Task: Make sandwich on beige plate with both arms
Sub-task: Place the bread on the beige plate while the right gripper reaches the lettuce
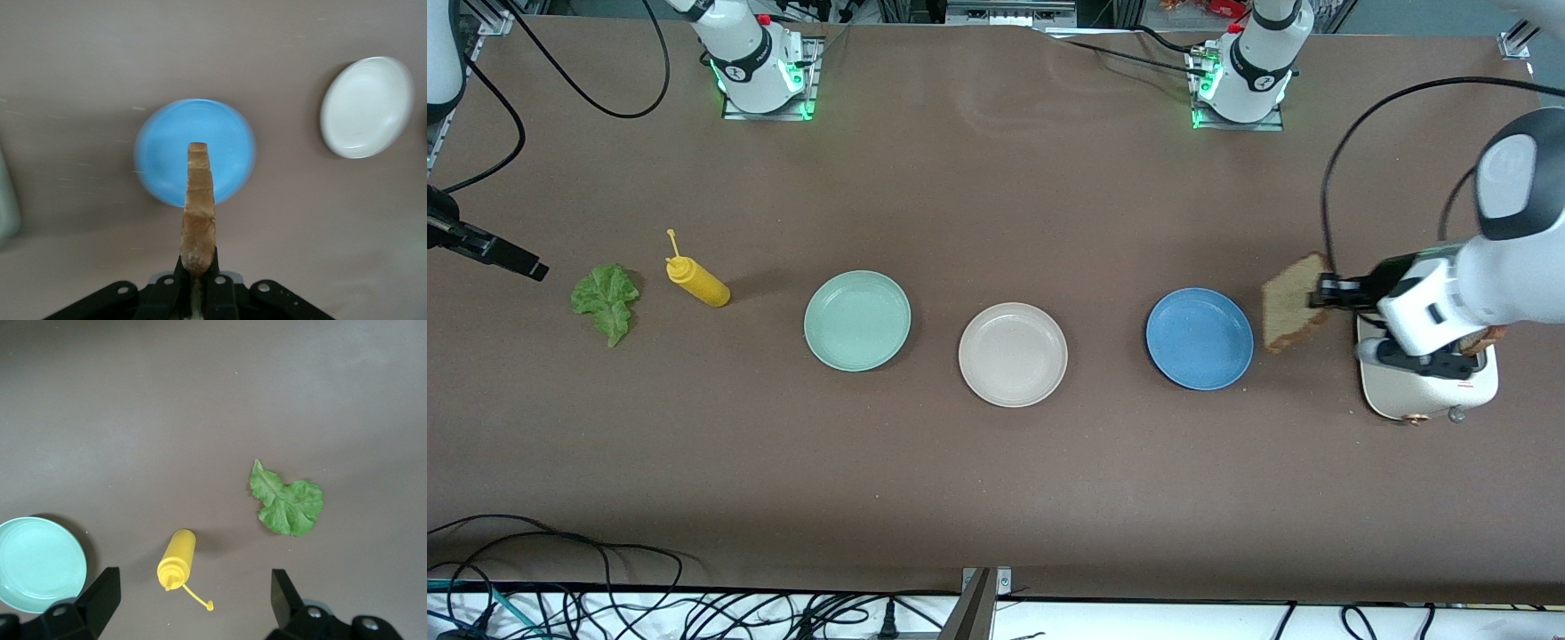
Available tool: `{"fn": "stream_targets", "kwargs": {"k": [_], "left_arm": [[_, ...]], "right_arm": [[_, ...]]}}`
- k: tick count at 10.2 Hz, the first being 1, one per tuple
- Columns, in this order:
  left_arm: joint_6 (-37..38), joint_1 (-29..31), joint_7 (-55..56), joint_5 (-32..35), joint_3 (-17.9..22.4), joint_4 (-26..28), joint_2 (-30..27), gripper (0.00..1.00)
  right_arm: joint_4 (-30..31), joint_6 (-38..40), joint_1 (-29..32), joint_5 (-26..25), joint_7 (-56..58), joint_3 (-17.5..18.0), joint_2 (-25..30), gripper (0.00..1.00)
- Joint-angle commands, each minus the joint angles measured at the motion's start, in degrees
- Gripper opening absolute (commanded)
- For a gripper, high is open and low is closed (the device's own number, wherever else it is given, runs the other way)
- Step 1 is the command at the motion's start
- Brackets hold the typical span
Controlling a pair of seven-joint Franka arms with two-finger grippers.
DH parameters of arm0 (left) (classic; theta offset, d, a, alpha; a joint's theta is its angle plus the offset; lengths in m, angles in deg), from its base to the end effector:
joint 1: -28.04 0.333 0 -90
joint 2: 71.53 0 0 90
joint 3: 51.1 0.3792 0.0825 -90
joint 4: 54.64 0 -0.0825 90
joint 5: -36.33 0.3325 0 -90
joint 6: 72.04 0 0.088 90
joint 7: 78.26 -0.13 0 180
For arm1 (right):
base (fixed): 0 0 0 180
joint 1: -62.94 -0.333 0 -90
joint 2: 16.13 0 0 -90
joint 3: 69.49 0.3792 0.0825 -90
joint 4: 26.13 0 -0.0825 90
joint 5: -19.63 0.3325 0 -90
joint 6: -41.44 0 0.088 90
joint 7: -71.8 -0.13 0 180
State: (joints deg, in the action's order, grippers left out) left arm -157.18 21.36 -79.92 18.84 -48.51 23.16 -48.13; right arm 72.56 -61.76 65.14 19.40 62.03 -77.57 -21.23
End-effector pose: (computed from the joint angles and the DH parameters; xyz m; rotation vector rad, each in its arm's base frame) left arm 0.6132 -0.0908 0.5210 2.8294 -0.1195 -0.4076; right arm 0.5367 -0.0944 0.5738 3.0779 -0.5418 -0.0148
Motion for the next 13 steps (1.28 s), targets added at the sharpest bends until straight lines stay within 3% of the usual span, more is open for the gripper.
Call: {"fn": "stream_targets", "kwargs": {"k": [1,3,6,7,10,13], "left_arm": [[-0.5,-5.2,6.0,-7.5,0.6,-2.0,6.4,0.00],[-4.2,-6.9,6.2,-19.7,0.5,-2.0,11.8,0.00],[-5.2,-6.9,5.0,-44.4,0.6,-2.3,19.0,0.00],[-6.5,-8.2,2.1,-47.6,0.6,-3.0,20.4,0.00],[-18.1,-14.0,-4.1,-48.3,0.6,-3.0,24.0,0.00],[-22.4,-17.2,-7.2,-49.6,0.6,-2.8,26.5,0.00]], "right_arm": [[-1.1,0.4,0.8,1.0,0.3,0.0,-0.5,1.00],[-1.1,0.5,1.6,0.8,-0.2,0.0,-1.1,1.00],[-1.0,0.4,3.8,0.7,0.3,-0.3,-3.6,1.00],[-0.7,-0.2,5.3,0.4,1.0,-0.3,-5.3,1.00],[2.5,-4.4,8.7,0.2,5.5,-0.4,-9.5,1.00],[7.6,-10.3,9.5,0.2,6.6,-0.4,-11.9,1.00]]}}
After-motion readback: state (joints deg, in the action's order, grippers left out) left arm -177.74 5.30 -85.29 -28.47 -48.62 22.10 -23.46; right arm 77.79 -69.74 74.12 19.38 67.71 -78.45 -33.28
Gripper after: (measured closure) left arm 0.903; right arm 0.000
